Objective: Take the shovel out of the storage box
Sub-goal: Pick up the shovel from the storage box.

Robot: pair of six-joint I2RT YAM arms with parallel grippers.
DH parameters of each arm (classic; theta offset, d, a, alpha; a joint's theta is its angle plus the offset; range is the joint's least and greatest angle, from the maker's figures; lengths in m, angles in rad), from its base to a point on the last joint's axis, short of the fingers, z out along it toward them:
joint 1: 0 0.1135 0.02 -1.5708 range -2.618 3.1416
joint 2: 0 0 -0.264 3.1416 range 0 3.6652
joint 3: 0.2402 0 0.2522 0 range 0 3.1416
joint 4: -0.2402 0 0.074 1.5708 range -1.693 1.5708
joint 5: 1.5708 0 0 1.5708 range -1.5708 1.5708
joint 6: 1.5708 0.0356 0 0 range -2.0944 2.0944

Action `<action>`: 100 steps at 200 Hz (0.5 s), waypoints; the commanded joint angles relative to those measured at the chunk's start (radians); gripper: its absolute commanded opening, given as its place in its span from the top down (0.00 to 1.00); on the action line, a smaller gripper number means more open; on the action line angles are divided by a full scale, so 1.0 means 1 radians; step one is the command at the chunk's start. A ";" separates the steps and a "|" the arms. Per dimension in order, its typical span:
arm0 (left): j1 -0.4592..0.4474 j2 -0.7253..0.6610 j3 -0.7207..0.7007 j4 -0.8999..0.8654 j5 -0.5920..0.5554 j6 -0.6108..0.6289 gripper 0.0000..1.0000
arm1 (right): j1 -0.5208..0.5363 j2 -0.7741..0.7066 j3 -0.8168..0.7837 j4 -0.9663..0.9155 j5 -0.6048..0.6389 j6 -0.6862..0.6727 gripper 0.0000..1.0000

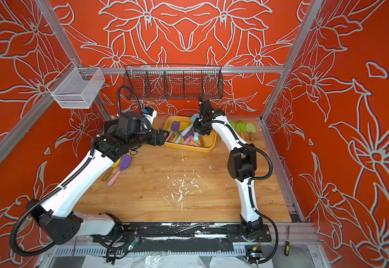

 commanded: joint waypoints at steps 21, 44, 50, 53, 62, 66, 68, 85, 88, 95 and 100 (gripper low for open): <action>-0.013 0.074 0.051 0.009 0.036 -0.006 0.15 | -0.016 0.088 0.094 -0.095 -0.016 -0.056 1.00; -0.017 0.168 0.107 -0.043 0.032 0.004 0.15 | -0.015 0.122 0.134 -0.118 0.011 -0.093 1.00; -0.017 0.195 0.122 -0.055 0.030 0.000 0.16 | -0.015 0.122 0.133 -0.118 0.022 -0.099 1.00; -0.017 0.209 0.130 -0.062 0.027 -0.004 0.16 | -0.015 0.124 0.135 -0.118 0.031 -0.104 1.00; -0.017 0.256 0.167 -0.088 0.023 -0.014 0.17 | -0.015 0.135 0.148 -0.132 0.068 -0.116 1.00; -0.017 0.276 0.188 -0.101 0.026 -0.016 0.18 | -0.016 0.147 0.166 -0.152 0.084 -0.126 1.00; -0.017 0.287 0.199 -0.108 0.027 -0.017 0.19 | -0.016 0.155 0.177 -0.158 0.092 -0.131 1.00; -0.018 0.360 0.281 -0.145 0.048 -0.024 0.23 | -0.018 0.265 0.360 -0.281 0.142 -0.178 1.00; -0.018 0.370 0.294 -0.149 0.050 -0.025 0.23 | -0.018 0.292 0.399 -0.308 0.149 -0.186 1.00; -0.020 0.390 0.320 -0.160 0.053 -0.027 0.24 | -0.016 0.349 0.497 -0.365 0.164 -0.204 1.00; -0.022 0.402 0.336 -0.166 0.055 -0.027 0.24 | -0.016 0.383 0.553 -0.400 0.178 -0.213 1.00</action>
